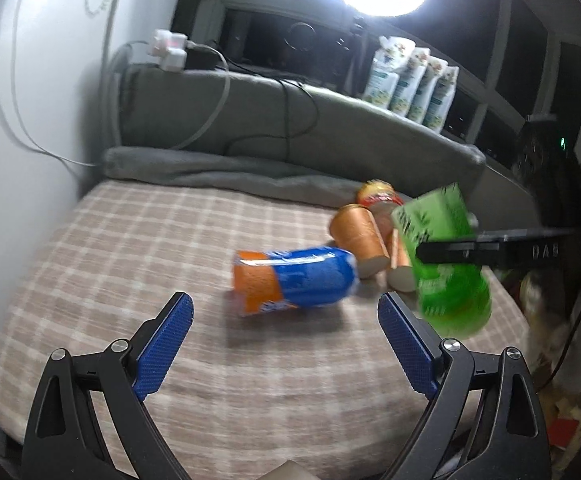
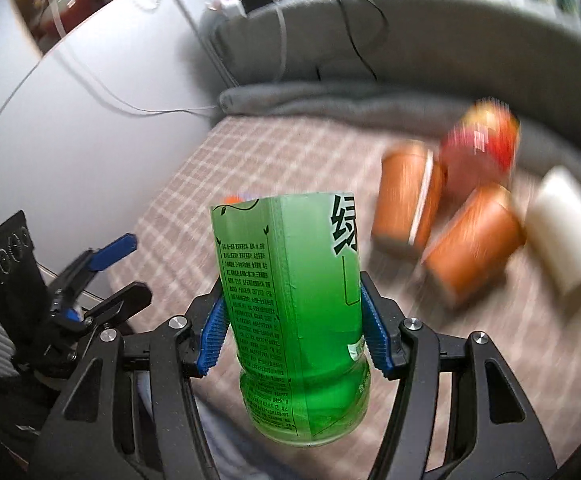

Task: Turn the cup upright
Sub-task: 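Lift the green bottle with the right gripper and carry it toward the left tool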

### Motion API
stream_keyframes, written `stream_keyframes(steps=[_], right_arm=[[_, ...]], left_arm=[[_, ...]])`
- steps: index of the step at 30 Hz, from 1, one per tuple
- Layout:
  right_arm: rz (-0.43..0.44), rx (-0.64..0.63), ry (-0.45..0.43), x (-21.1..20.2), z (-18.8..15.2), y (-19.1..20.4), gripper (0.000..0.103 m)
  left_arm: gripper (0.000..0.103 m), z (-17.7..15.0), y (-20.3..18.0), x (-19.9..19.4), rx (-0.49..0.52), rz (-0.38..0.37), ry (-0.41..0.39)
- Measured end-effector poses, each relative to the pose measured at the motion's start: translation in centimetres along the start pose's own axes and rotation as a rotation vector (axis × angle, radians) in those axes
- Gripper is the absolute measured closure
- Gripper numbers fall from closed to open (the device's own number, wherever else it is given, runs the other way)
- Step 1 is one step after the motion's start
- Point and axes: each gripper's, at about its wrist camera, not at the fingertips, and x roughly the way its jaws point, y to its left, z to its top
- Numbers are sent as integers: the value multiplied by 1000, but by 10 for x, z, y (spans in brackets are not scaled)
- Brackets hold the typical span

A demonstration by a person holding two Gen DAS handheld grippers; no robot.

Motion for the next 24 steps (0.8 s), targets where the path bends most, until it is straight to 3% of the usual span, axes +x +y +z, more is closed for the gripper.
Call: stream_keyframes(steps=[5,9,19,24], right_arm=[[65,143,58,21,-29,-24,42],[84,240,95,36,-43,-42,42],[118,333,113,46,-53,-62,40],[117,332,90,40,-54,-69,25]], left_arm=[[10,-5,-9,12,-25,-83,69],[10,-8,-16,16,-31,-107,99],[10,-10,-20,36,-56,-148,184],[10,-11,-22,47,-73,-171,221]])
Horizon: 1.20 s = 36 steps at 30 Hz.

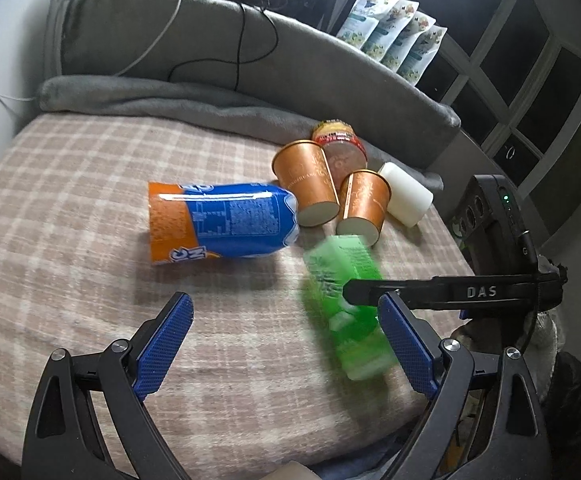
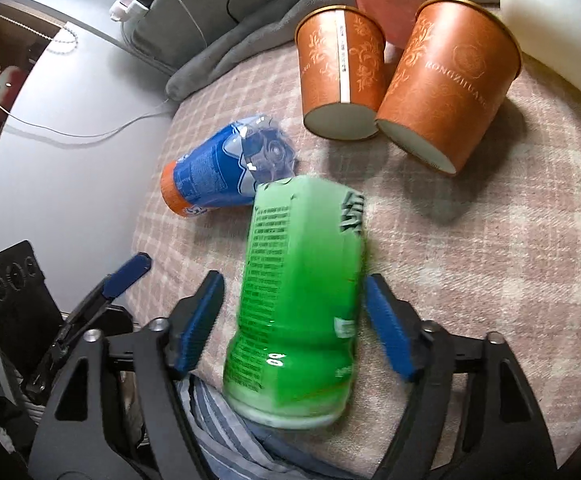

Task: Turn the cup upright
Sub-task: 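Lift the green bottle with the right gripper and carry it toward the left tool, then close the left gripper on the green bottle while the right gripper releases it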

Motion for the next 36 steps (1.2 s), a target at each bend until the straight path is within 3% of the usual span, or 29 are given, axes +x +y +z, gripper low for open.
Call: stream_keyframes(steps=[8,14,19,27,36], right_arm=[[-57,-98,-128,-40,-9,12,24],[-213,-195,-321,-91,-28,28,24],[-320,-235,-427,-114,-53,38,24],[-347,-158,-501,-144,-85,17,24],[-359,-88,-509,-146,-89,-7,24]], left_arm=[[10,6,2,19,-77,-98,77],[11,12,-6,40,-107,-168,146],[13,17,-8,60,-148,-188,196],[18,20,-4,89,-214,-216,275],[31,18,-2,106,-236,-237,328]])
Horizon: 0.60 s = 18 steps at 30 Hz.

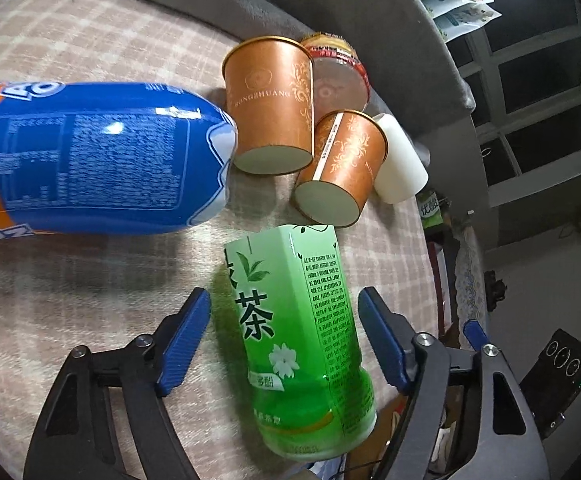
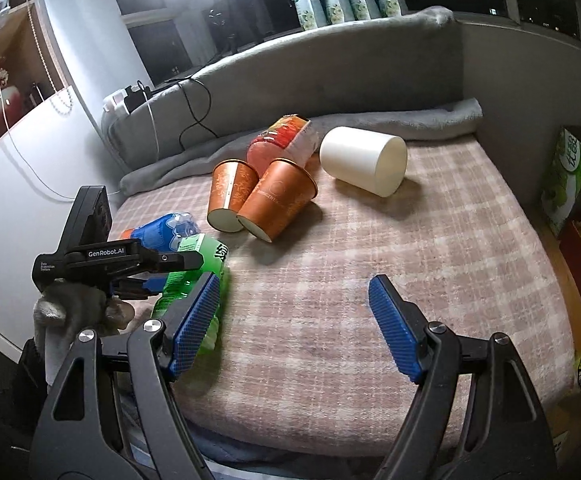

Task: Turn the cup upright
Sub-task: 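Close the left gripper on the green bottle while the right gripper releases it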

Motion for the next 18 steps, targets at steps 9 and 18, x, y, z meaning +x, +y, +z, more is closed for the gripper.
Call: stream_keyframes(steps=[9,18], right_arm=[[-12,17,8,7,-4,-5,24],[-23,25,-13,2,-2,-6,24]], left_arm=[[42,2,-4,1,12,9,-7],[43,-2,-19,-10,76,37,-65]])
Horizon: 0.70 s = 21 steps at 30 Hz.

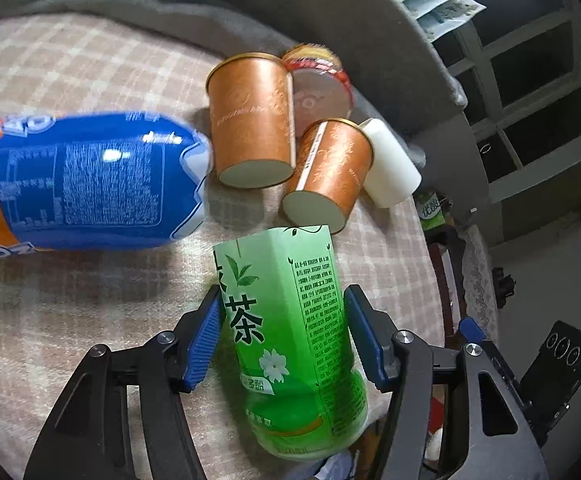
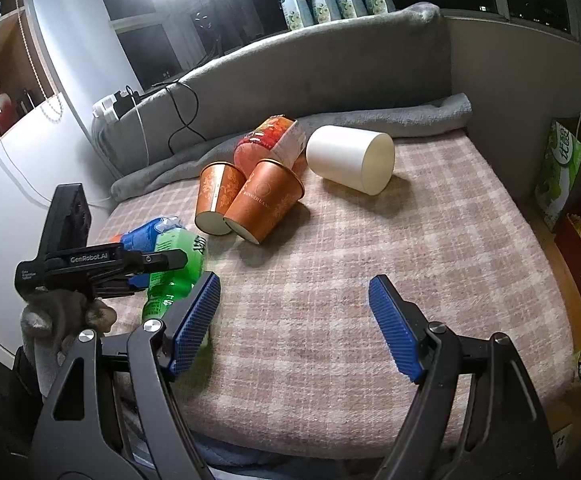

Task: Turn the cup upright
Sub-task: 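Close the left gripper on the green bottle while the right gripper releases it, then rotate the green bottle upright with the left gripper, cap end down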

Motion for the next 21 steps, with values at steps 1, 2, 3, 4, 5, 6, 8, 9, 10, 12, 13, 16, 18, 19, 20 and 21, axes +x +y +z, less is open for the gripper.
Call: stream_keyframes(steps=[1,2,3,4,5,6,8,9,10,12,13,16,18,19,20,21], right_arm=[[0,0,-2,-1,0,0,24],[1,2,-5,-1,0,0,24],[3,3,-5,-1,0,1,24],[4,2,-6,-1,0,1,24],[3,1,-6,-1,0,1,24],[2,0,-6,-1,0,2,24],[2,0,-5,-1,0,1,24],[3,0,-5,-1,0,1,24],[3,1,-5,-1,0,1,24],[1,2,-7,-1,0,1,24],[3,2,-7,-1,0,1,24],[-3,2,-13,-1,0,1,24],[-6,2,-15,-2,0,0,24],[-5,2,-15,-2,0,0,24],[-5,3,-15,-2,0,0,24],[-6,2,-15,-2,0,0,24]], left_arm=[[43,0,-3,-2,15,5,-10],[43,-1,-7,-5,33,13,-23],[44,-1,-10,-7,48,21,-34],[44,-2,-14,-9,65,28,-46],[44,-1,-17,-11,79,35,-56],[44,-2,-21,-13,98,45,-70],[44,-3,-27,-17,128,60,-91],[44,-3,-30,-17,142,66,-100],[44,-3,-32,-18,153,72,-108],[44,-5,-37,-20,180,89,-127],[44,-5,-40,-21,192,97,-136],[44,-8,-47,-22,224,121,-160],[44,-9,-50,-23,244,139,-175],[44,-10,-51,-24,253,147,-182],[44,-10,-52,-24,261,153,-187],[44,-10,-53,-24,265,158,-191]])
